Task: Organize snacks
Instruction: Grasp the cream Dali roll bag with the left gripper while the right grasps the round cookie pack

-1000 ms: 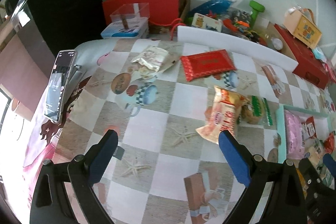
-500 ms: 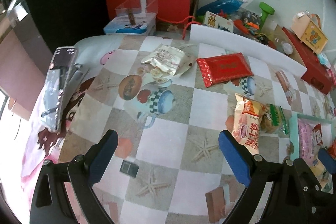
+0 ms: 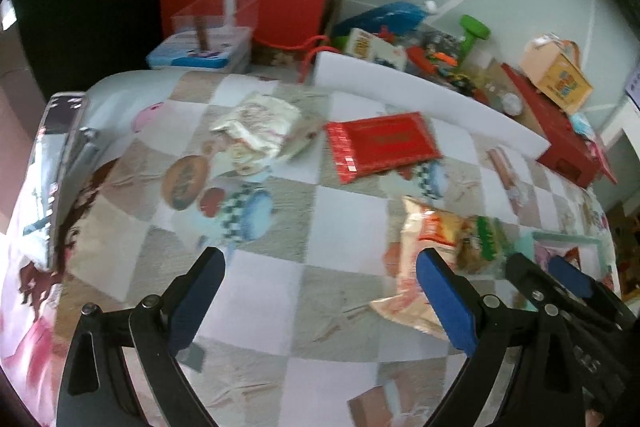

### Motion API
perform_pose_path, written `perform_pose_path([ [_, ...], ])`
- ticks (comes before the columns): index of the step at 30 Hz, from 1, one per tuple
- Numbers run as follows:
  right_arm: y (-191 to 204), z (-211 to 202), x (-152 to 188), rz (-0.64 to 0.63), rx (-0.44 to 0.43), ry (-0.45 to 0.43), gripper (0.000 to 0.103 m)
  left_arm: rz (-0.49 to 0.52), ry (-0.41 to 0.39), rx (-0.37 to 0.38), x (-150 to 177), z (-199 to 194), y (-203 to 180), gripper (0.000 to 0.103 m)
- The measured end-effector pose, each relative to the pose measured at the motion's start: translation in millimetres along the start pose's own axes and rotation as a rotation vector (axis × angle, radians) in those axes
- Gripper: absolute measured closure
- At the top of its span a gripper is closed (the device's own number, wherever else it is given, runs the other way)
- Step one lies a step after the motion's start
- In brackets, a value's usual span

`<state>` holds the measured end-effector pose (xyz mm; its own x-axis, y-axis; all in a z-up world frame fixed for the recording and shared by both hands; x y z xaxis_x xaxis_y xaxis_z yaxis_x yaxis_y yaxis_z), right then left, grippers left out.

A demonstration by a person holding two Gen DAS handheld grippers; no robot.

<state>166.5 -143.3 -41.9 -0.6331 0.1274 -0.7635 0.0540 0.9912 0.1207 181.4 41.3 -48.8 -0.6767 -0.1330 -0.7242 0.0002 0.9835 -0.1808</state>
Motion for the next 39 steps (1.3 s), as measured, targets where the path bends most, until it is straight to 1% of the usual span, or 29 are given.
perform_pose_path([
  [2, -2, 5, 0, 0.013, -0.012, 0.011, 0.02, 0.013, 0.001, 0.027, 2, 4, -9, 0.007],
  [4, -7, 7, 0, 0.024, -0.001, 0.01, 0.027, 0.02, 0.005, 0.055, 4, 8, -18, 0.007],
  [11, -22, 14, -2, 0.042, 0.019, 0.017, 0.034, 0.021, 0.027, 0.126, 11, 22, -35, 0.008],
  [13, -27, 16, -3, 0.055, 0.018, 0.021, 0.037, 0.018, 0.043, 0.15, 14, 28, -40, 0.013],
  [17, -29, 19, -3, 0.059, 0.019, 0.028, 0.043, 0.038, 0.055, 0.151, 19, 36, -47, 0.023],
  [18, -28, 20, -3, 0.054, 0.02, 0.029, 0.043, 0.04, 0.06, 0.154, 20, 38, -48, 0.029],
  [20, -26, 21, -4, 0.047, 0.011, 0.035, 0.044, 0.036, 0.07, 0.159, 22, 41, -47, 0.032],
  [23, -20, 25, -5, 0.023, 0.009, 0.038, 0.044, 0.037, 0.075, 0.149, 23, 42, -44, 0.032],
  [27, -8, 31, -4, 0.012, -0.017, 0.055, 0.044, 0.04, 0.071, 0.115, 21, 42, -34, 0.032],
  [31, 2, 37, -4, -0.006, -0.03, 0.062, 0.044, 0.022, 0.066, 0.089, 18, 42, -21, 0.032],
  [33, 6, 39, -4, -0.024, -0.023, 0.069, 0.044, 0.004, 0.064, 0.081, 17, 41, -14, 0.032],
  [39, 11, 52, 3, -0.05, -0.009, 0.099, 0.043, -0.023, 0.053, 0.028, 13, 39, 9, 0.032],
])
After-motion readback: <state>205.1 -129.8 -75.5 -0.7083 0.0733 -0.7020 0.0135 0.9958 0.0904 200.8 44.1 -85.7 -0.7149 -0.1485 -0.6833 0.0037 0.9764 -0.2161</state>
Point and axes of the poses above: each gripper's, at about its wrist camera, not at the fingertips, and z roughly the way its jaws point, y to its left, x to its underside, the point moved 4 cm from there along z, roughly the way its jaws point, and after that the axes turned 15 degrees about -y, right-handed, at the moved point
